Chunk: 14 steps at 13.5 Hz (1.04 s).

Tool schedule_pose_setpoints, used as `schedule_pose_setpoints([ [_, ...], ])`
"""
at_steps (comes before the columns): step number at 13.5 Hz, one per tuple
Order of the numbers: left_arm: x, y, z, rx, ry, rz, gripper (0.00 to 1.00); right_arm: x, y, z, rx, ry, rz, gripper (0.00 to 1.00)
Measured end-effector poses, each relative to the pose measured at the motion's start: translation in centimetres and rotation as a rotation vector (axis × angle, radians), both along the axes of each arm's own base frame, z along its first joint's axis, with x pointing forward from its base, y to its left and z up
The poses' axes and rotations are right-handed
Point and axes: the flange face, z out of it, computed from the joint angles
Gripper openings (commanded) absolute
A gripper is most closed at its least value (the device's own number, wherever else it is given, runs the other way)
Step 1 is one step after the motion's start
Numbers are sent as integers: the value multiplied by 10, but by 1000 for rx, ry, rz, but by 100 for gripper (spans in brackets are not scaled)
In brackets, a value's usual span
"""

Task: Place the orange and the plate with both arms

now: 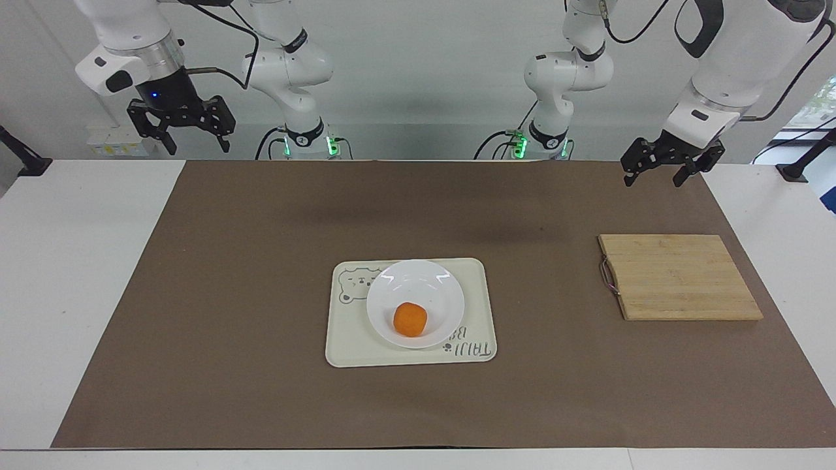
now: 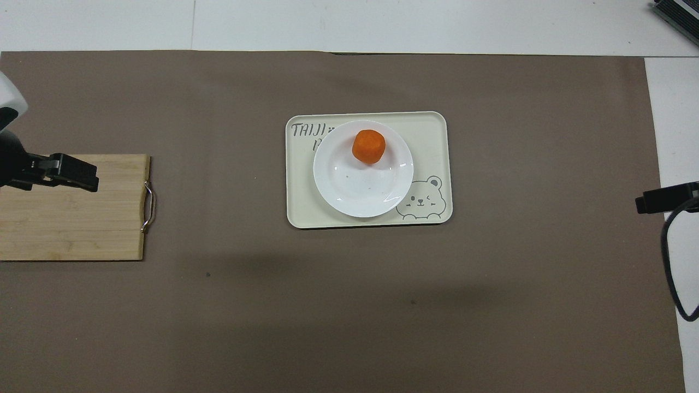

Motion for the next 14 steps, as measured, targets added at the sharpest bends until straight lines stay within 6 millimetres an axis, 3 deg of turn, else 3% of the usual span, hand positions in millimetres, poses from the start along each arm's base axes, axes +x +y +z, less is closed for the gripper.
schedule_pose_setpoints([
  [14,0,0,0,0,0,0,100,-1,9,1,0,5,11,100],
])
